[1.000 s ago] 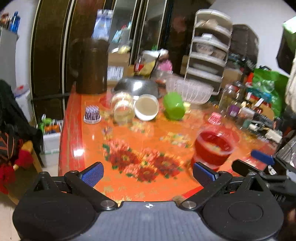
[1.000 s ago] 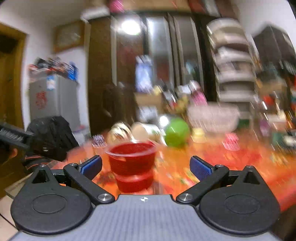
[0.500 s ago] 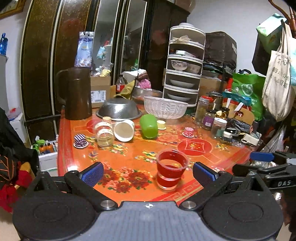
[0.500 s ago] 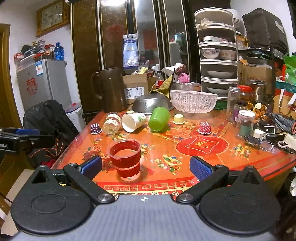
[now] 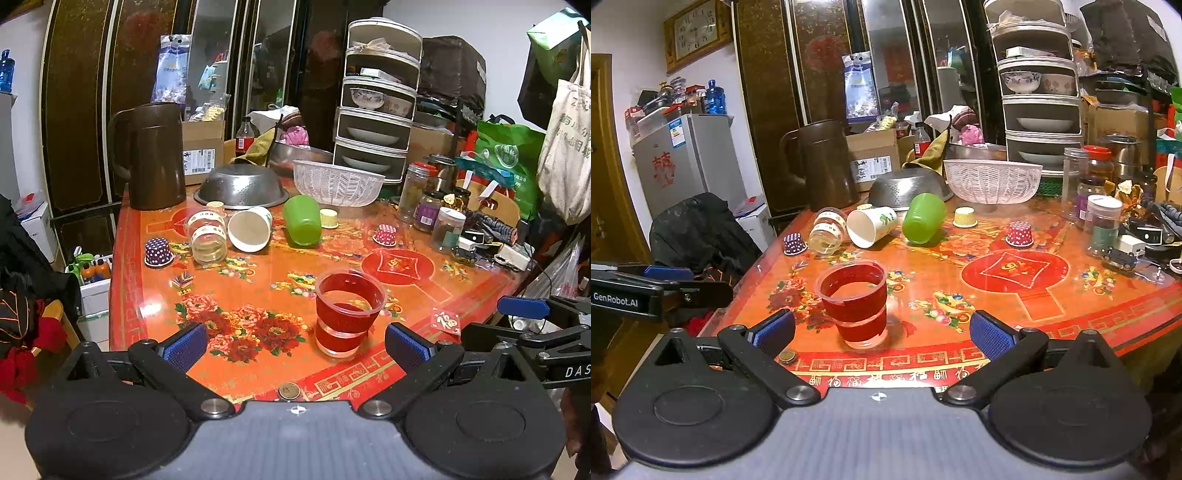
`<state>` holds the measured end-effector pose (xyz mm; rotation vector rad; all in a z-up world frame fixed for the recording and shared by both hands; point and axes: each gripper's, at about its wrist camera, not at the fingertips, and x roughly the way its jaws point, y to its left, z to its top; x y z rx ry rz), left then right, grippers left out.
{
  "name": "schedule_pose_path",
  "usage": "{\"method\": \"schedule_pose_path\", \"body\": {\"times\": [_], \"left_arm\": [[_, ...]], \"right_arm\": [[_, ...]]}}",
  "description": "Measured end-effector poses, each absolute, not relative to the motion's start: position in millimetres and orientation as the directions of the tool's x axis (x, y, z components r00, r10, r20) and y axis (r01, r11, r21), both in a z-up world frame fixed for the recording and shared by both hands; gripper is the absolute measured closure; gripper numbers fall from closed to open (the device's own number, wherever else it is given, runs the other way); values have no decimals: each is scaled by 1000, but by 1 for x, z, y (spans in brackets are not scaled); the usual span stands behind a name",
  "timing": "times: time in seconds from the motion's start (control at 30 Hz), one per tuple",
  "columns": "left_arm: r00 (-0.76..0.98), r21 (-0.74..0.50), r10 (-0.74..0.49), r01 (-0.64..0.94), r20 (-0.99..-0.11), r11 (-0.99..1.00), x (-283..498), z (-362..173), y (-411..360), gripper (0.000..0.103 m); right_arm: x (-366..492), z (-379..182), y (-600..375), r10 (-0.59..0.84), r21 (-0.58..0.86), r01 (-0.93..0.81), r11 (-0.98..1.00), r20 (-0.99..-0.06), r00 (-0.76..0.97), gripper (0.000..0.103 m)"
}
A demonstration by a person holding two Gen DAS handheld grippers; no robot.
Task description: Flip cup upright
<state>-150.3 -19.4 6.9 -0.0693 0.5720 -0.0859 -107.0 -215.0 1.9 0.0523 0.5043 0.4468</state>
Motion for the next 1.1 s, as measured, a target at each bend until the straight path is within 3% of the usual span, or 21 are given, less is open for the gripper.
{"method": "schedule_pose_path", "body": {"times": [1.1], "left_arm": [[833,-88,-95,56,-544,995,-148,5,-21,0]], "right_arm": [[-107,3,-216,441,159,-415,896,-430,788,1]]}}
